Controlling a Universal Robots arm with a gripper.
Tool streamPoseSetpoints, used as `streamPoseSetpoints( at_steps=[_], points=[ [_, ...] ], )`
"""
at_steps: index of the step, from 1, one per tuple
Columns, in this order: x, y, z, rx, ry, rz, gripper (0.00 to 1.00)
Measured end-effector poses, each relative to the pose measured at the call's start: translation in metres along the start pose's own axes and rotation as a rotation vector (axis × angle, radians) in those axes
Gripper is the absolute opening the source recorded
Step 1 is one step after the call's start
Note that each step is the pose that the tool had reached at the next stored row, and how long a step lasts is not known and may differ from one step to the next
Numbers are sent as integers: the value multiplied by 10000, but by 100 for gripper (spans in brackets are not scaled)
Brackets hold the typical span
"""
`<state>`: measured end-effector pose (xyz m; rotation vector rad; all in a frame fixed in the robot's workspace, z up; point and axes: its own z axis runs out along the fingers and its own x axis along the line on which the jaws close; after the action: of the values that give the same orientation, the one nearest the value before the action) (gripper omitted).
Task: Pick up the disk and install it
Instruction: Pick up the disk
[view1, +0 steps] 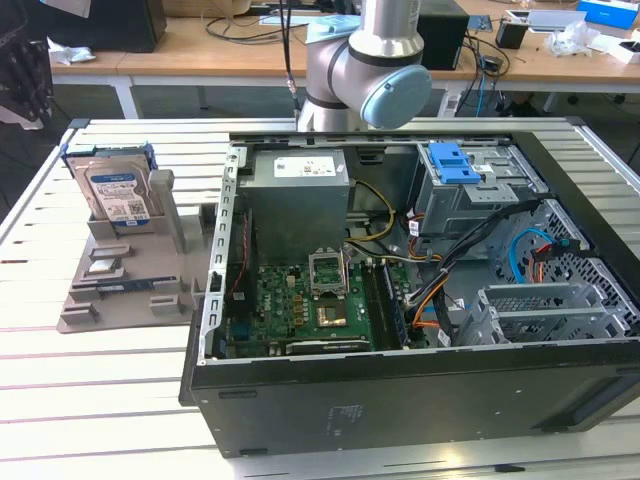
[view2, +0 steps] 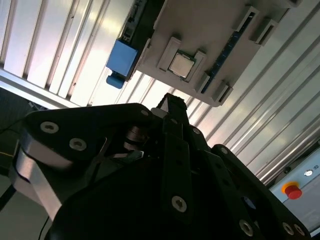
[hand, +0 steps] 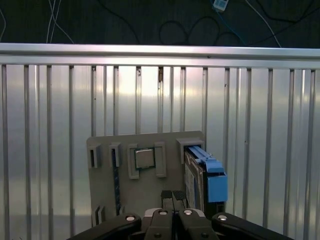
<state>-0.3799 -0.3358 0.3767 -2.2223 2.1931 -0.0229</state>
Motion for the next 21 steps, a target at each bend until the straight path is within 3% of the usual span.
streamPoseSetpoints(
  at_steps=[3,4,5,9,15,21],
  points=[
    [0,0,0,0,0,-1,17],
    [-1,0,0,0,0,0,29],
    [-1,0,0,0,0,0,29],
    [-1,0,0,0,0,-1,54],
    [-3,0,0,0,1,0,54],
    [-123,-2,9,0,1,0,54]
  ],
)
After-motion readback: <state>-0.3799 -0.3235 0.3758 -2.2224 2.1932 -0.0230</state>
